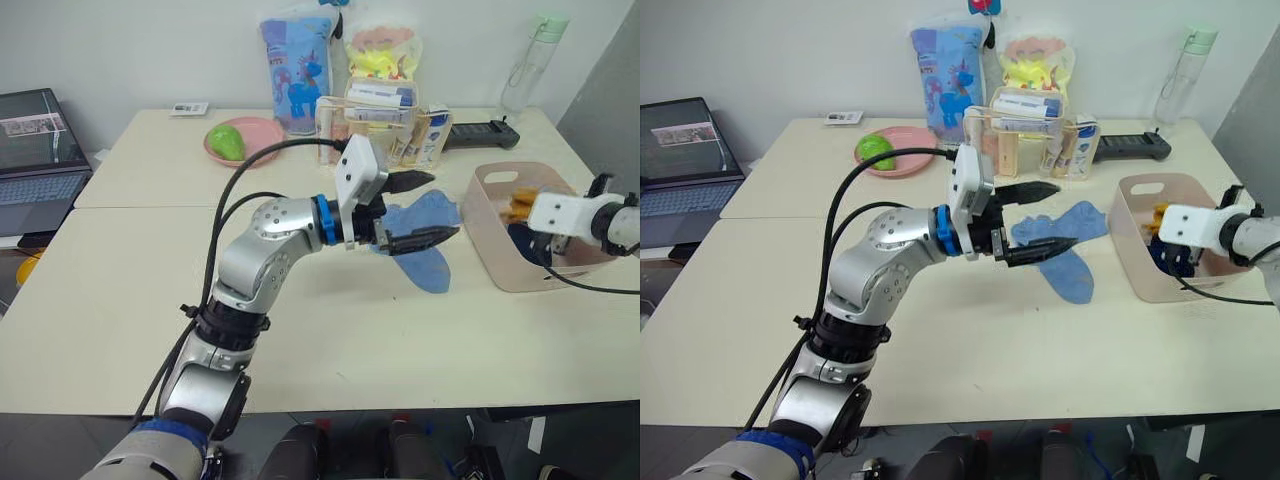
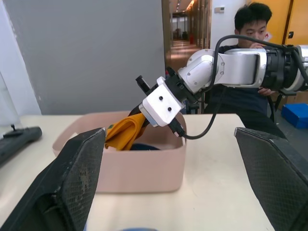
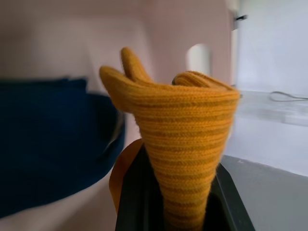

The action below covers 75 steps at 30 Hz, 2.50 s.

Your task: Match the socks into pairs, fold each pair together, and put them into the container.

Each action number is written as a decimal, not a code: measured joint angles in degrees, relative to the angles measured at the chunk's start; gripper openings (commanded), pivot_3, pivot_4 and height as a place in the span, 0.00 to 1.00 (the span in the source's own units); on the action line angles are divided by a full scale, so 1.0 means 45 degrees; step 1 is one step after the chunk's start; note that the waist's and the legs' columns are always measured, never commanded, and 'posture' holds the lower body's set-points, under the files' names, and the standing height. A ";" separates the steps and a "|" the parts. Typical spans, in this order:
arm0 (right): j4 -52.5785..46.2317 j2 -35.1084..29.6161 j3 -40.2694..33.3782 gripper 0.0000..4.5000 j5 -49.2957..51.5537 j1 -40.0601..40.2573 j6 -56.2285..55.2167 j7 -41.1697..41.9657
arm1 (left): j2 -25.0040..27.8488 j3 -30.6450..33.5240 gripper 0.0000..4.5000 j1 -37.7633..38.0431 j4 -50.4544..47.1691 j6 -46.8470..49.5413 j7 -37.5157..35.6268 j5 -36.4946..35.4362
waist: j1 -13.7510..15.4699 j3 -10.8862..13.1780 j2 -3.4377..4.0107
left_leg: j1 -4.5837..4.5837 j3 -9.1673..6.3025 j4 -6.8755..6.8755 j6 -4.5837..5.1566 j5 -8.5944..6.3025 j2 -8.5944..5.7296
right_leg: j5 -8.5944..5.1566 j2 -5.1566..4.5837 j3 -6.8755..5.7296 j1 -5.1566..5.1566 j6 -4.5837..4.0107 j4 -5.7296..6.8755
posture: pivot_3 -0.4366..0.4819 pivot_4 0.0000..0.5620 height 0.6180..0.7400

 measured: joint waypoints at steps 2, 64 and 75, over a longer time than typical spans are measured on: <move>0.0485 0.0047 0.0094 0.00 -0.0280 -0.0205 -0.0346 0.0304 | 0.0014 -0.0012 0.99 0.0013 -0.0173 0.0088 0.0084 0.0002 | -0.0004 0.0000 0.0000 | 0.0001 0.0003 -0.0001 0.0000 0.0000 0.0001 | 0.0000 0.0001 0.0001 0.0000 0.0000 0.0001 | 0.48 0.27 1.00; 0.3928 0.1151 -0.0825 0.01 0.0626 -0.2650 0.1428 0.4628 | 0.0207 -0.0028 1.00 -0.0340 0.0546 -0.0561 -0.0092 0.0534 | -0.0011 -0.0008 0.0007 | -0.0006 -0.0010 0.0063 -0.0003 0.0001 0.0000 | 0.0021 0.0004 -0.0009 0.0016 -0.0006 0.0014 | 0.48 0.27 1.00; 0.5110 0.1998 -0.0578 0.01 0.0283 -0.2921 0.1352 0.4574 | 0.0442 -0.0017 1.00 -0.0337 0.0580 -0.0558 -0.0272 0.0617 | -0.0008 -0.0010 0.0010 | -0.0010 -0.0011 0.0064 -0.0003 0.0001 -0.0001 | 0.0021 0.0004 -0.0011 0.0013 -0.0006 0.0012 | 0.48 0.27 1.00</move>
